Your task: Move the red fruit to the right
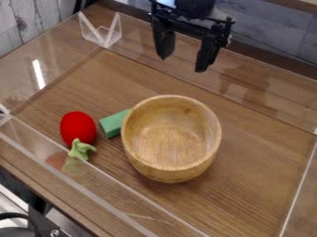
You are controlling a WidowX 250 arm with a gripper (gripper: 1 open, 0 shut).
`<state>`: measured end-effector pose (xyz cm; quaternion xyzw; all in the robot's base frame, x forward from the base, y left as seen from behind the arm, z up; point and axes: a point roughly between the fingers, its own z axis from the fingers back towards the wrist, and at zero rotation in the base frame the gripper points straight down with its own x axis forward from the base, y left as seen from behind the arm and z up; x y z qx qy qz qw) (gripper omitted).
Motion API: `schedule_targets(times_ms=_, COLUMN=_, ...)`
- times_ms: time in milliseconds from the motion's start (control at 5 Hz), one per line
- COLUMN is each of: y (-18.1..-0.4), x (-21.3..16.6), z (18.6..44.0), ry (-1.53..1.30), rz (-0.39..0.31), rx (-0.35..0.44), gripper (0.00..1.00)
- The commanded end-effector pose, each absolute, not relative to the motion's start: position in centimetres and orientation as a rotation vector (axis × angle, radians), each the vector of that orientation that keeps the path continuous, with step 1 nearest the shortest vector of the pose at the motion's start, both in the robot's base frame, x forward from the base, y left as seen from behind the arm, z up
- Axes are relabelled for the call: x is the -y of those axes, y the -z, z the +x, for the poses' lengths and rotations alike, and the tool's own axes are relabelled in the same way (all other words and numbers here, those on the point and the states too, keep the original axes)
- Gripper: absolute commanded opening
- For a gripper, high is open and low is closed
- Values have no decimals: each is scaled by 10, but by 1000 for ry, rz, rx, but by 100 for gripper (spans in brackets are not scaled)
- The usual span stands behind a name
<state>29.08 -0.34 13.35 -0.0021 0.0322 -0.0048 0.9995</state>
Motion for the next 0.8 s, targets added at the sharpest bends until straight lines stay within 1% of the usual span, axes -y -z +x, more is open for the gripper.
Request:
schedule_targets(times_ms=0, y=-119, x=-3, z=280, ry=27, rz=-9, rx=-71, gripper=100)
schedule_targets(times_ms=200, y=-110, x=-30, z=256, ry=43, rz=-14, rx=-58, gripper=100)
schedule_targets(times_ms=600, y=-108, x=-112, z=223, ry=-50, rz=-1, rx=10, gripper=100)
